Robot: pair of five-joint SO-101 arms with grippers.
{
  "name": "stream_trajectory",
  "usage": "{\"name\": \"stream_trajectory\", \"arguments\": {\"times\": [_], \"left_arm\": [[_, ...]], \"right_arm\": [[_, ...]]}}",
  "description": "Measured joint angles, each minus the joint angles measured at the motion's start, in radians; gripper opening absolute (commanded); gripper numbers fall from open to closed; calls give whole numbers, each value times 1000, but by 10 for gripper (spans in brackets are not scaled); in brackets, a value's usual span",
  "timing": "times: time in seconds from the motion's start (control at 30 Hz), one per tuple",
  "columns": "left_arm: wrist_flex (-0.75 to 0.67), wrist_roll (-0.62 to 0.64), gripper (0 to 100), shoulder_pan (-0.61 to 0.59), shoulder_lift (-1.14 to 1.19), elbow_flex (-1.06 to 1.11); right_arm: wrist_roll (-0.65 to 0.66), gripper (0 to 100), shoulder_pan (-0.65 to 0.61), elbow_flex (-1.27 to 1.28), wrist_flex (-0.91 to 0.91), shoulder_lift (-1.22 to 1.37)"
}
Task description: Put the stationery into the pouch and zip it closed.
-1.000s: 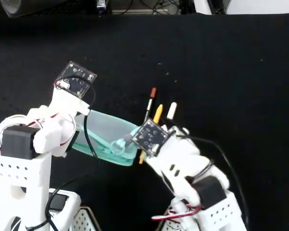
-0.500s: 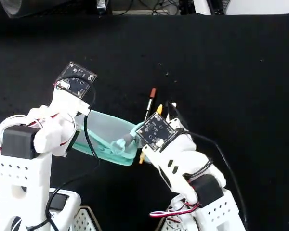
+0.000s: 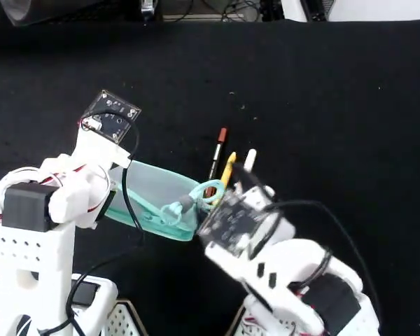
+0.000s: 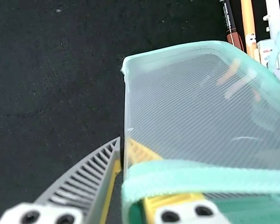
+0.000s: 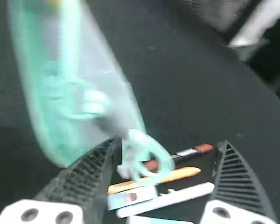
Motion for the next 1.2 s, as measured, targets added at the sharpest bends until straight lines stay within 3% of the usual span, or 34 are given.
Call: {"name": "stream_trajectory", "arguments": {"times": [0.17,0.57,0.63,0.77,0.93,1.2], "left_arm": [[11,-2,30,0,0,2],[11,-89,30,-2,-3,55],[11,-92,30,-2,-3,57],[11,-92,30,-3,-3,57],[11,-92,30,-3,-3,58],[11,-92,30,-3,-3,58]], "right_arm": [[-2,319,-74,87,-55,0],[-2,315,-78,238,-304,6],[-3,257,-78,252,-315,6],[38,5,-78,258,-313,6],[114,14,-78,258,-247,-35],[129,12,-66,258,-55,-270]]}}
